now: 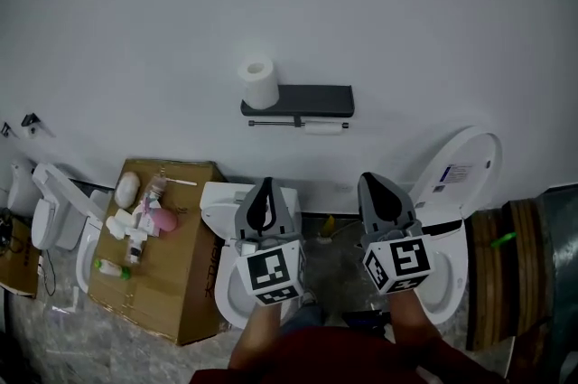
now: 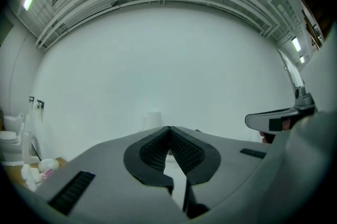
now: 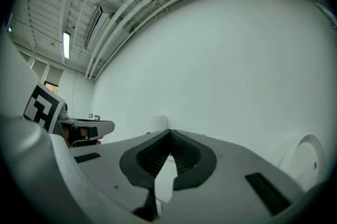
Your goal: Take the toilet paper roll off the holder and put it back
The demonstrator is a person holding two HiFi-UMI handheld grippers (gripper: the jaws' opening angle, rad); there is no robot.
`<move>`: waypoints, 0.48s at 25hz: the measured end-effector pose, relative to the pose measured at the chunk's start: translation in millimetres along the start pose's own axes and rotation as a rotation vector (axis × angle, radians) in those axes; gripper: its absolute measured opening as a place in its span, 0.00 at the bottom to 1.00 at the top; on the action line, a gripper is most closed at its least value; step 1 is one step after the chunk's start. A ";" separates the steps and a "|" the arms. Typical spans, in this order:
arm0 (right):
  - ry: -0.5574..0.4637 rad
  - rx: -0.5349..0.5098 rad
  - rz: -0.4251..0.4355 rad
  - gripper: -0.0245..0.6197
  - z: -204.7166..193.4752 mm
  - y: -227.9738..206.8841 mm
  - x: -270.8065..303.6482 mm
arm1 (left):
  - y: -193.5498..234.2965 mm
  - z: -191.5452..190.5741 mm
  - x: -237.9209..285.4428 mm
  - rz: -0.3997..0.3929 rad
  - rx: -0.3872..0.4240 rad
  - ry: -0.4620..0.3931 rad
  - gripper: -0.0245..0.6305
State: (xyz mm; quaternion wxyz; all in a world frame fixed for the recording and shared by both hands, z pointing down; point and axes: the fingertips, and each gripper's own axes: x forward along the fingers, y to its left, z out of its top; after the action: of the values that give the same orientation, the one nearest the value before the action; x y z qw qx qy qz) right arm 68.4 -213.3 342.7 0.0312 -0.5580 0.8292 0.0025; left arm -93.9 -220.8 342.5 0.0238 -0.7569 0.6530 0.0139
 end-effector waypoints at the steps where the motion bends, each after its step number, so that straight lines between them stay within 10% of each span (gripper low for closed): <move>1: 0.002 -0.001 -0.001 0.05 -1.3 -0.3 13.3 | 5.9 -0.4 12.3 -0.001 0.000 0.000 0.06; 12: 0.000 0.001 -0.028 0.05 -4.2 -10.8 131.1 | 48.2 -3.5 123.9 -0.036 0.014 -0.004 0.06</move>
State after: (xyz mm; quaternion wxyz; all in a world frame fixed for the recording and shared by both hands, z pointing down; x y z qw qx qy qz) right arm 29.0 -338.8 340.1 0.0313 -0.5696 0.8213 0.0016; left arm -123.4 -350.4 338.7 0.0306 -0.7683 0.6392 0.0105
